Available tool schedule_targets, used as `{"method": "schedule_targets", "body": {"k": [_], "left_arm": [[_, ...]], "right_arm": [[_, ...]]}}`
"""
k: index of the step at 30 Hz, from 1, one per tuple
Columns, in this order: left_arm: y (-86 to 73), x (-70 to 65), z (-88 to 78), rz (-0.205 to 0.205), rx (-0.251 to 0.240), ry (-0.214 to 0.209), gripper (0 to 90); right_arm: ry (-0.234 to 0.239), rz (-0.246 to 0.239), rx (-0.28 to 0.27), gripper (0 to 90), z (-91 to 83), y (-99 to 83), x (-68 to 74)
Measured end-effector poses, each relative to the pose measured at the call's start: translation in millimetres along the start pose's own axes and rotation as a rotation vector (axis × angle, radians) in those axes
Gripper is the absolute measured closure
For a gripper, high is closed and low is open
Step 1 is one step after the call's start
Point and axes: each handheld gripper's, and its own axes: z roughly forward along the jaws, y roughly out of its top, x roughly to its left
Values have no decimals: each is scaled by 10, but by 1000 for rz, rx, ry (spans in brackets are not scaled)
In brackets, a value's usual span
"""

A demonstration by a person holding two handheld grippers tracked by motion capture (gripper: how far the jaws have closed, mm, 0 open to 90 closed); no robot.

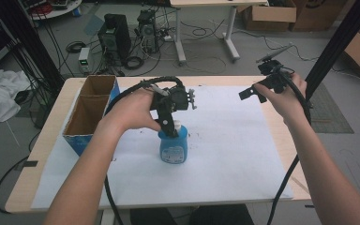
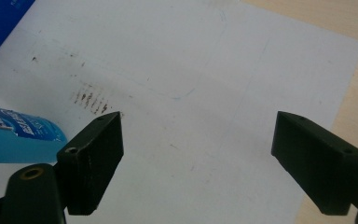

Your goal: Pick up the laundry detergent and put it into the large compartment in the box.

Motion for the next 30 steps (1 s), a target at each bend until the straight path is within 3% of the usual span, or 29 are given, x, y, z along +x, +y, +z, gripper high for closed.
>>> {"method": "schedule_targets", "body": {"k": [30], "left_arm": [[84, -40, 438, 33, 94, -7, 134]], "right_arm": [[4, -4, 8, 165, 86, -19, -12]]}}
